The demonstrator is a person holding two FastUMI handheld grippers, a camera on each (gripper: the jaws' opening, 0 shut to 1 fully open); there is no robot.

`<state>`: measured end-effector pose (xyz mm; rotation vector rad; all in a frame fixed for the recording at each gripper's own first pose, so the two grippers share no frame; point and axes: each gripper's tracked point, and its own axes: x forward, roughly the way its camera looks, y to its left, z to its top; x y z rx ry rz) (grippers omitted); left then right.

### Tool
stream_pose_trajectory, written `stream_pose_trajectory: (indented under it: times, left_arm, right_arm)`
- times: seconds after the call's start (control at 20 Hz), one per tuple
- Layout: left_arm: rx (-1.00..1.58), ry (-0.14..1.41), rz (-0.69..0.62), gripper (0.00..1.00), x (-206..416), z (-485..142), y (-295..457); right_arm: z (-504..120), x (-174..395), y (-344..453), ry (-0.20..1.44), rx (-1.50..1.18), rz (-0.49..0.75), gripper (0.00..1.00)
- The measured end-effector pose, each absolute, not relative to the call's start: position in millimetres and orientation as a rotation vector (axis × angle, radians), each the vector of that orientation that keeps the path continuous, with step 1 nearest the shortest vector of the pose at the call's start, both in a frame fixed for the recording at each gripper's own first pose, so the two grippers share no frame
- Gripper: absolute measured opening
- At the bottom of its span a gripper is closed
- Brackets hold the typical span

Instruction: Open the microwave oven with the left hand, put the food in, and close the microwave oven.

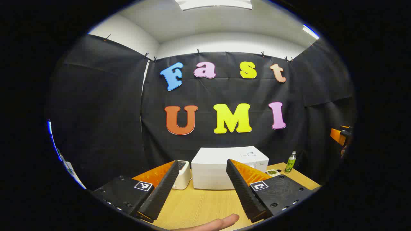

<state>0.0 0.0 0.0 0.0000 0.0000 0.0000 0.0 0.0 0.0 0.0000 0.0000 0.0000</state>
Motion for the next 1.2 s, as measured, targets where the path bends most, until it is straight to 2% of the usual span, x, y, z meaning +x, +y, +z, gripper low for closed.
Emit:
stream_pose_trajectory:
  times: [0.1, 0.15, 0.7, 0.95, 1.0, 1.2]
  left_arm:
    - [-0.006, 0.001, -0.014, 0.94, -1, 0, 0]
    - [-0.001, -0.007, -0.012, 0.95, 0, 1, 0]
    - [-0.042, -0.041, -0.038, 0.95, 6, 2, -9]
    - [-0.045, -0.064, -0.047, 0.95, 35, -6, -21]
    - [-0.040, -0.064, -0.049, 0.95, 43, -9, -25]
    - [-0.025, -0.030, -0.075, 0.95, 85, -35, -52]
  right_arm:
    - [0, 0, -1, 0.004, 0.001, 0.000, 0.92]
    - [1, 1, -2, 0.000, 0.002, 0.001, 1.00]
    - [4, 4, -12, -0.057, 0.014, 0.010, 1.00]
    - [16, -6, -18, -0.119, 0.010, -0.014, 1.00]
    - [16, -5, -20, -0.126, 0.009, -0.017, 0.92]
    - [18, -5, -17, -0.141, 0.009, 0.008, 0.92]
